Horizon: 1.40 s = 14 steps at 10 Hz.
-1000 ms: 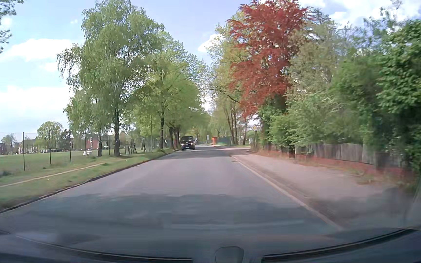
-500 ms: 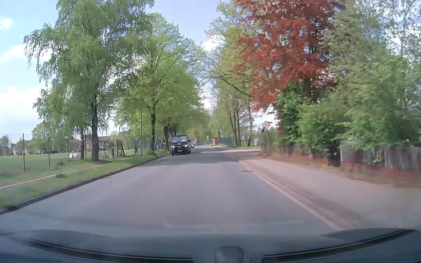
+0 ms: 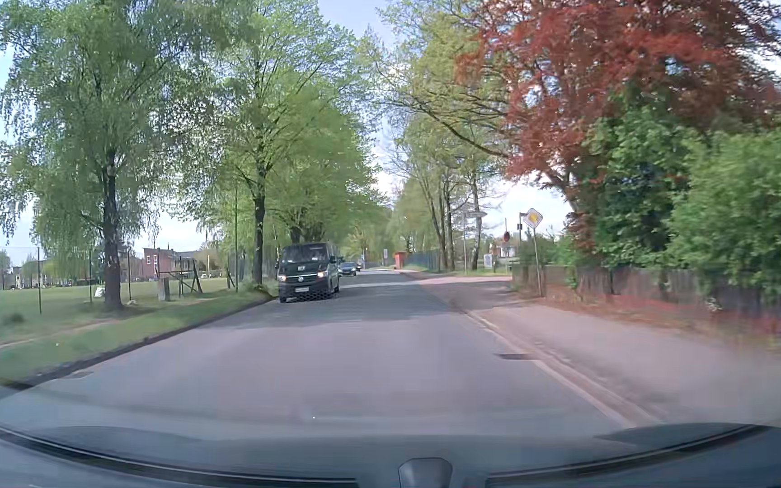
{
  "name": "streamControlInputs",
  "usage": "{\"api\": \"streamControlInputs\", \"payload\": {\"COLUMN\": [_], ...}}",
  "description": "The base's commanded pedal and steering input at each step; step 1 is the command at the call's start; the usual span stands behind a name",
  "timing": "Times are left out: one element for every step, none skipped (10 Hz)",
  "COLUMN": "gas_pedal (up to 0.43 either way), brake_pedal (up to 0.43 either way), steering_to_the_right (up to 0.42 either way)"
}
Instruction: Follow the waypoints while adhering to traffic rules and regulations
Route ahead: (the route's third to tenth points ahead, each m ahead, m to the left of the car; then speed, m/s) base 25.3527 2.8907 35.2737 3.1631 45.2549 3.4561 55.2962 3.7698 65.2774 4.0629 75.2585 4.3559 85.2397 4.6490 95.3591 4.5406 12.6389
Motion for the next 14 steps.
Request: {"api": "streamControlInputs", "payload": {"gas_pedal": [0.118, 0.118, 0.118, 0.118, 0.118, 0.118, 0.118, 0.118, 0.118, 0.118, 0.118, 0.118, 0.118, 0.118], "brake_pedal": [0.0, 0.0, 0.0, 0.0, 0.0, 0.0, 0.0, 0.0, 0.0, 0.0, 0.0, 0.0, 0.0, 0.0], "steering_to_the_right": [-0.006, -0.006, -0.006, -0.006, -0.006, -0.006, -0.006, -0.006, -0.006, -0.006, -0.006, -0.006, -0.006, -0.006]}}
